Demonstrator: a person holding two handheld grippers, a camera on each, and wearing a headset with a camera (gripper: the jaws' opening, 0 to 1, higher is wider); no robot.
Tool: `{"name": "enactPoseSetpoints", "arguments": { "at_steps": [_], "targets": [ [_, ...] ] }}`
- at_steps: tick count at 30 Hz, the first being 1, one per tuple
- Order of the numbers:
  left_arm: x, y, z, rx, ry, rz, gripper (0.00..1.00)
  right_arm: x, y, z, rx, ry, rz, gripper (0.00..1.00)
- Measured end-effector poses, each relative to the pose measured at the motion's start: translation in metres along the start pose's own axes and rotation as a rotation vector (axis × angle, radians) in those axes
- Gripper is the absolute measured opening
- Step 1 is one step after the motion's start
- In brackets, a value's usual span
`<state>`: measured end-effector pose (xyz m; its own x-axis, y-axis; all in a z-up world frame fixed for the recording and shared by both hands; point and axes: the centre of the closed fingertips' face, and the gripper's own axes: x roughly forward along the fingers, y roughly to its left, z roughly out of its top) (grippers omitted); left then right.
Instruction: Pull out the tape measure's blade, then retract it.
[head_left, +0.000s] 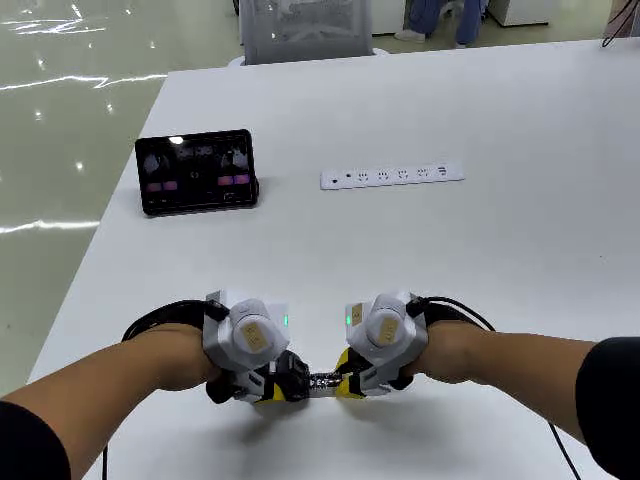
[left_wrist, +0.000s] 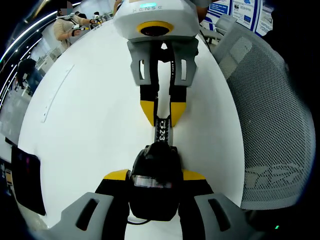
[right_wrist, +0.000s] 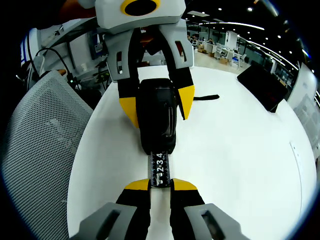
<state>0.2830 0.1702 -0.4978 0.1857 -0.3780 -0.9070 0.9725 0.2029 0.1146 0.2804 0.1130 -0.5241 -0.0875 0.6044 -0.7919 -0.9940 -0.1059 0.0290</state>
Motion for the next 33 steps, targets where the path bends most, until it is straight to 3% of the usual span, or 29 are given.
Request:
{"name": "enactPoseSetpoints", "arguments": {
  "at_steps": [18, 33],
  "targets": [
    [0.0, -0.002, 0.0, 0.003, -0.001, 0.0, 0.32, -0.01, 0.002, -0.014, -0.035, 0.016, -0.006, 0.1],
    [0.0, -0.003, 0.0, 0.0, -0.005, 0.001, 0.32, -0.016, 0.002, -0.025, -0.023, 0.019, -0.007, 0.1]
  ]
}}
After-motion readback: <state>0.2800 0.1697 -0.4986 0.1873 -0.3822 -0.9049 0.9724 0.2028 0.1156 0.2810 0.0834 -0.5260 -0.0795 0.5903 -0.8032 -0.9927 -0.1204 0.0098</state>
